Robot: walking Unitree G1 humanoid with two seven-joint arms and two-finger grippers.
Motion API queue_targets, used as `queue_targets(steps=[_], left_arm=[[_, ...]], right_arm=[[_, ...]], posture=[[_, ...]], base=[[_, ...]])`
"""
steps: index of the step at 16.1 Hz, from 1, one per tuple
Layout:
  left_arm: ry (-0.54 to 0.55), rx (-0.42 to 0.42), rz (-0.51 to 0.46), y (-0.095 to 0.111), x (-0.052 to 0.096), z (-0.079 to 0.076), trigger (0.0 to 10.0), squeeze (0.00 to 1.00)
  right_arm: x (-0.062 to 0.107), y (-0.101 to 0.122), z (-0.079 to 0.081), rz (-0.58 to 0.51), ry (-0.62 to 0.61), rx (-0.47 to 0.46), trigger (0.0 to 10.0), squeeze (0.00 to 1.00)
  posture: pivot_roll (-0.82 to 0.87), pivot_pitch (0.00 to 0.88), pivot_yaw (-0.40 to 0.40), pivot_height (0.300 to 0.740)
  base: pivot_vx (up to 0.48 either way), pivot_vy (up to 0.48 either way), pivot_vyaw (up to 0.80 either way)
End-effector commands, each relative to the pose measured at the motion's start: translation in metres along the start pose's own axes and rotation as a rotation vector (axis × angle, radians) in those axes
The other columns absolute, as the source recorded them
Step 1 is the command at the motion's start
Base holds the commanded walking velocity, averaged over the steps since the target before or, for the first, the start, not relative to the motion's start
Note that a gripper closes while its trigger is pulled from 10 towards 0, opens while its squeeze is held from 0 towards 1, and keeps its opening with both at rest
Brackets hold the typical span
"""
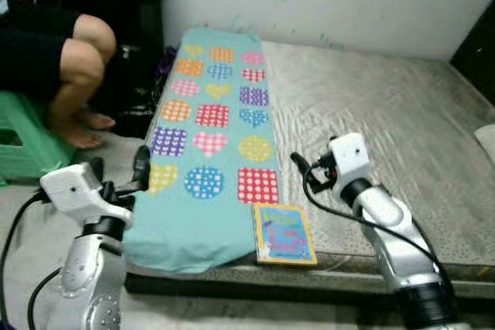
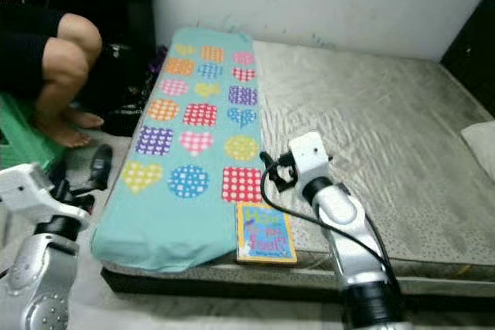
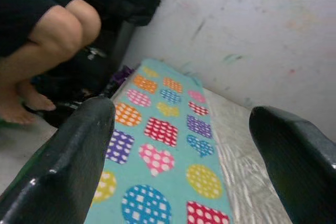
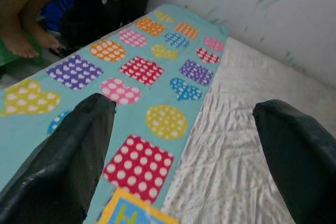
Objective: Clean up the room
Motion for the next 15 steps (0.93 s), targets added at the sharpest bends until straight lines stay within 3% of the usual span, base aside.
queue_targets(steps=[1,6,15], left_arm=[[-0.026,0.001,-0.020,0.0050,0.0001,-0.0056,10.0,0.00],[-0.026,0.002,-0.018,0.0046,0.0000,-0.0054,10.0,0.00],[0.035,-0.016,0.016,-0.0026,-0.0025,0.0035,10.0,0.00]], right_arm=[[0.0024,0.0021,-0.0078,-0.003,-0.020,0.012,10.0,0.00],[0.0026,0.0011,-0.0067,-0.001,-0.018,0.010,10.0,0.00],[0.0015,0.0013,-0.0028,-0.007,-0.002,0.025,10.0,0.00]], posture=[[-0.02,0.035,-0.091,0.740],[-0.02,0.035,-0.090,0.740],[-0.02,0.021,-0.089,0.740]], base=[[0.259,0.000,0.00],[0.268,0.000,-0.21],[0.000,0.000,0.00]])
Point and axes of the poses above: a point about 5 cm out from each wrist's last joint towards the gripper, its own x axis pointing back from the gripper into the wrist, its own y axis along the axis of the wrist's last joint, z = x × y, the point moved 6 cm from there along -x, pointing out of the wrist towards the gripper, and after that the axes turned 9 degrees about -x, right-handed, at the moved point
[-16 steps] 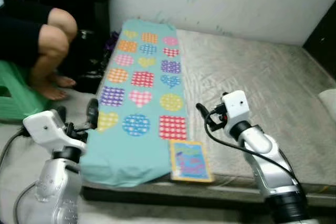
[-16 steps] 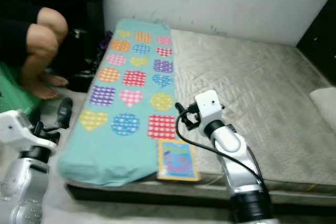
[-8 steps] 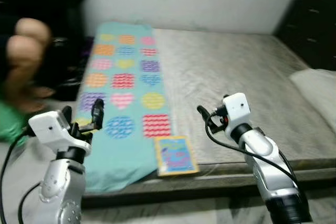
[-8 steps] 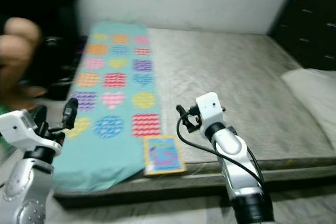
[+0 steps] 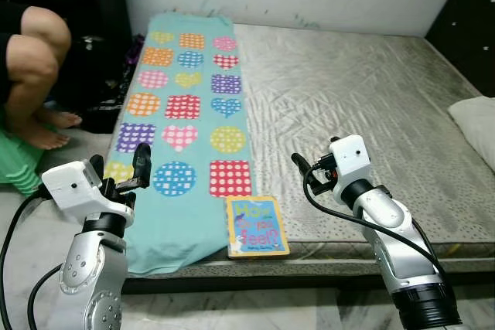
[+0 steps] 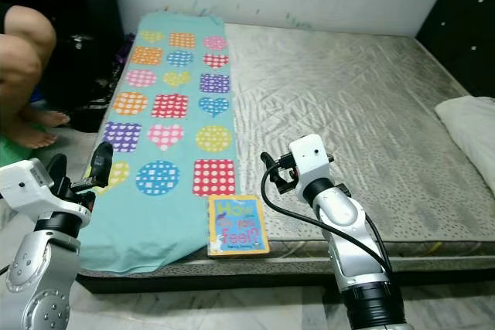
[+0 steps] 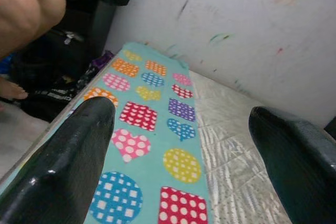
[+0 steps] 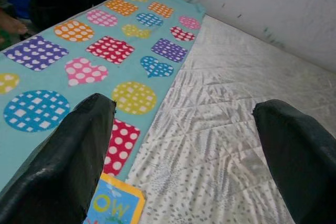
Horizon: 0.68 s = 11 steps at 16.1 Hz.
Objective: Clean up the room
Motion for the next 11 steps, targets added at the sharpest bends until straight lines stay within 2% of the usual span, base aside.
queue_targets(steps=[1,4,11], left_arm=[[0.004,-0.010,0.016,-0.004,0.000,0.001,10.0,0.00],[-0.050,0.007,-0.019,0.003,0.000,-0.007,10.0,0.00],[-0.068,0.008,-0.028,0.006,0.000,-0.011,10.0,0.00]], right_arm=[[0.000,0.001,-0.001,-0.004,0.002,0.011,10.0,0.00],[0.000,0.002,0.000,-0.006,0.004,0.011,10.0,0.00],[0.000,0.002,-0.001,-0.006,0.001,0.011,10.0,0.00]], posture=[[-0.01,0.019,-0.090,0.740],[-0.02,0.020,-0.090,0.740],[-0.02,0.027,-0.087,0.740]], base=[[0.000,0.000,0.00],[0.000,0.000,0.00],[0.348,0.000,0.00]])
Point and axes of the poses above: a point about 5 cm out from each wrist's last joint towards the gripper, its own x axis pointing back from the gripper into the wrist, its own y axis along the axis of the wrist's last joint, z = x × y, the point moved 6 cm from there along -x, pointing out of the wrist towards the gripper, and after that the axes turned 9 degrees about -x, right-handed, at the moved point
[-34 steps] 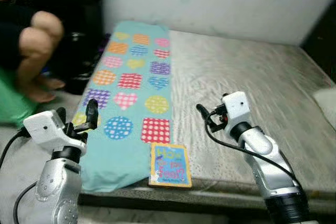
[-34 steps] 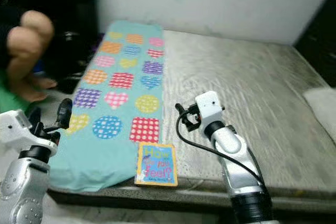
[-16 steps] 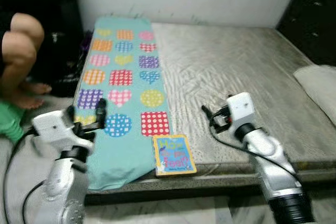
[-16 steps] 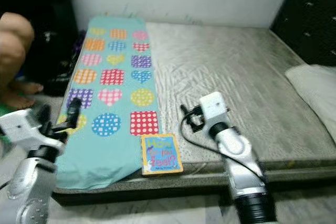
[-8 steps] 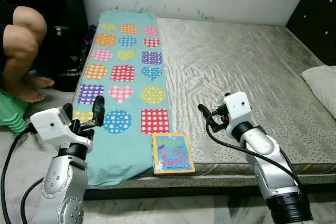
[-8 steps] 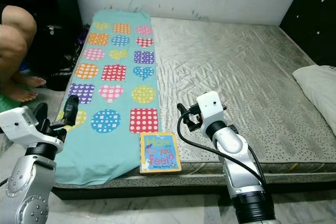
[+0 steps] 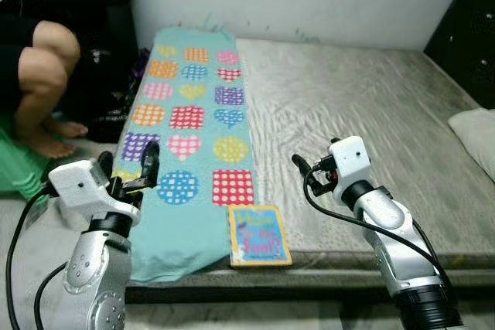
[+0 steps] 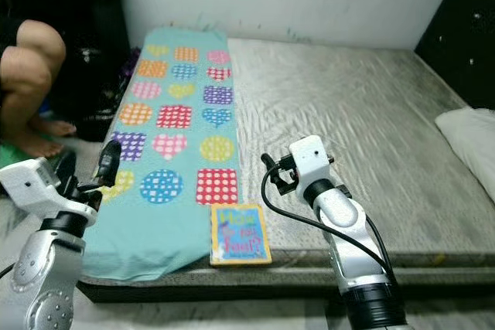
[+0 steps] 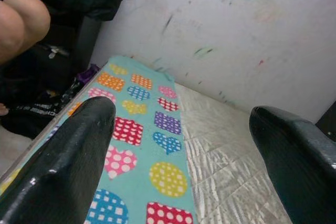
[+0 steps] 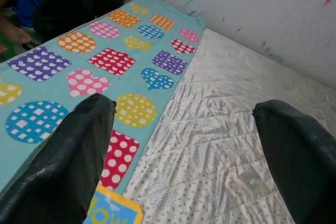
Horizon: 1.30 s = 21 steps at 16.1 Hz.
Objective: Clean up the room
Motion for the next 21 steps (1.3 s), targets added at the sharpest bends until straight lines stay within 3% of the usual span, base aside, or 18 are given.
queue_targets(steps=[1,10,17,21], left_arm=[[-0.008,-0.004,-0.005,0.002,0.000,-0.002,10.0,0.00],[0.004,-0.008,0.014,-0.002,-0.001,0.001,10.0,0.00],[0.071,-0.037,0.045,-0.007,-0.002,0.009,10.0,0.00],[0.063,-0.036,0.037,-0.007,-0.003,0.008,10.0,0.00]], right_arm=[[0.001,0.002,-0.002,-0.005,-0.001,0.008,10.0,0.00],[0.001,0.001,-0.006,-0.002,-0.014,0.013,10.0,0.00],[0.001,0.000,-0.008,-0.002,-0.012,0.020,10.0,0.00],[-0.001,0.002,-0.006,-0.005,-0.004,0.025,10.0,0.00]], posture=[[-0.02,0.027,-0.087,0.740],[-0.02,0.028,-0.085,0.740],[-0.02,0.024,-0.088,0.740],[-0.02,0.020,-0.092,0.740]], base=[[0.371,0.000,0.00],[0.318,0.000,0.00],[0.000,0.000,0.00],[0.000,-0.480,0.00]])
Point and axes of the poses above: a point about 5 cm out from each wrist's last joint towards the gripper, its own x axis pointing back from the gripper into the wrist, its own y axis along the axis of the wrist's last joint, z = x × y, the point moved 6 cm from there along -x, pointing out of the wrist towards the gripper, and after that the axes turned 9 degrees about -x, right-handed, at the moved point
